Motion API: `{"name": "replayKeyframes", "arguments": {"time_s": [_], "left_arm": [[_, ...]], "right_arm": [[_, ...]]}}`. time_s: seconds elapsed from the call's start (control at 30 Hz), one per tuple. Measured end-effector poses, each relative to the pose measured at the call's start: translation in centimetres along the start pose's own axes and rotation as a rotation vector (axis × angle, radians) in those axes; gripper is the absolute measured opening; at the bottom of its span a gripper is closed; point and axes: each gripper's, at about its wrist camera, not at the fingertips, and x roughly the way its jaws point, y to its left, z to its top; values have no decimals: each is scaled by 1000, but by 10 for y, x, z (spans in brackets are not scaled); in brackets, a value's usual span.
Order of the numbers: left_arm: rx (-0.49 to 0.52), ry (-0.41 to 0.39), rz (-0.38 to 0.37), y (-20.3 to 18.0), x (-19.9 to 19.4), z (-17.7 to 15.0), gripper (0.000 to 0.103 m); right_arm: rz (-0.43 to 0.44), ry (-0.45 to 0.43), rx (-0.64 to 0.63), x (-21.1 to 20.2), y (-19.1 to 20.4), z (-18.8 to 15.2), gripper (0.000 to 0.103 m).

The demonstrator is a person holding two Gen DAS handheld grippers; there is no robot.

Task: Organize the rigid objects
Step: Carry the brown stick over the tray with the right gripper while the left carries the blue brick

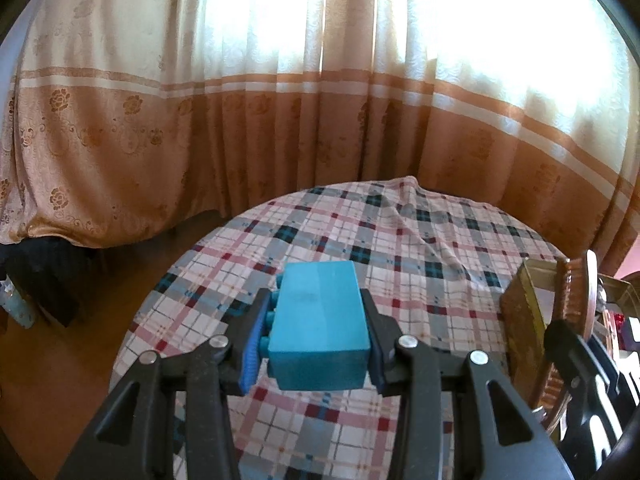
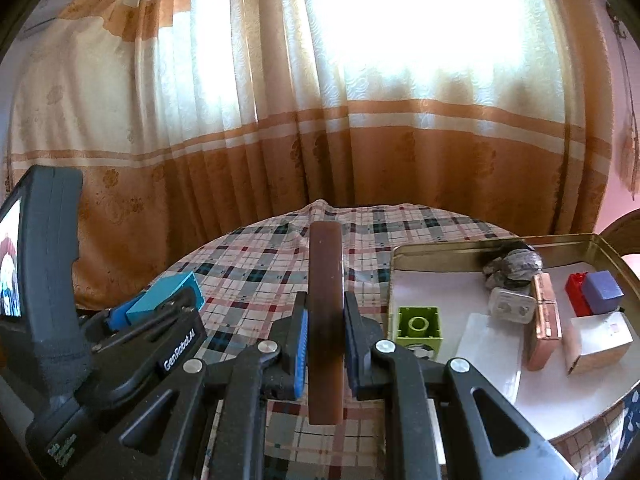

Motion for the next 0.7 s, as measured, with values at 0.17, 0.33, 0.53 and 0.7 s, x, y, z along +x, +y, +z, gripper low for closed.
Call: {"name": "replayKeyframes", "arguments": {"time_s": [0.17, 0.33, 0.53, 0.7], "left_arm": [[8, -24, 9, -3, -8, -2, 41], [8, -29, 15, -2, -11, -3, 41], [21, -23, 20, -5, -14, -7, 41], [24, 6, 7, -10, -14, -13, 41]], "right_arm": [[-9, -10, 10, -10, -7, -3, 17], [-11, -17, 9, -15, -9, -6, 17], [-12, -23, 4, -24, -13, -9, 17], [-16, -24, 1, -27, -15, -10, 17]]}}
